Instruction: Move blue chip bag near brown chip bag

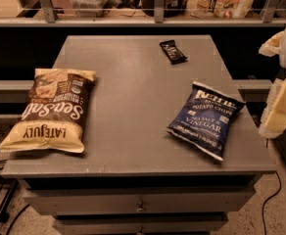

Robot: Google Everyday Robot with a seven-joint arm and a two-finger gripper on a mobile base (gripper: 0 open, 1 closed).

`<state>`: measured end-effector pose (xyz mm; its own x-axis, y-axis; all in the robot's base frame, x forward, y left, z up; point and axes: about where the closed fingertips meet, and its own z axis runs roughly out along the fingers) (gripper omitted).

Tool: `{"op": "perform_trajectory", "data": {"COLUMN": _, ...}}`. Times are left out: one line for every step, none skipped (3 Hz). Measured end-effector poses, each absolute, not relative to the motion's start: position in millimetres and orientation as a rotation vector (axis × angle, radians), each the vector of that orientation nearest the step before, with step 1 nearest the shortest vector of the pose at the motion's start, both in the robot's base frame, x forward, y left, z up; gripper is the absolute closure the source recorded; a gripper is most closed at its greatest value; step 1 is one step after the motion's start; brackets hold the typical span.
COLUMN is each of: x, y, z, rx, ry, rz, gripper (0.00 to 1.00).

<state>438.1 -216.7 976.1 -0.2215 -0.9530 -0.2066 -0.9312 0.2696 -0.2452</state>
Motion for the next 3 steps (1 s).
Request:
{"op": "perform_trajectory", "data": {"x": 438, "y": -217, "z": 976, "rx": -1.725, "ry": 2.232, "rz": -0.098, "gripper": 0.0}}
{"op": "perform_trajectory", "data": {"x": 451, "y": -216, "z": 965, "rx": -1.712, "ry": 2.206, "rz": -0.057, "gripper": 0.0}}
{"op": "perform_trajectory", "data": {"x": 474, "y": -220, "z": 937, "rx": -1.675, "ry": 2.189, "rz": 0.009, "gripper": 0.0}}
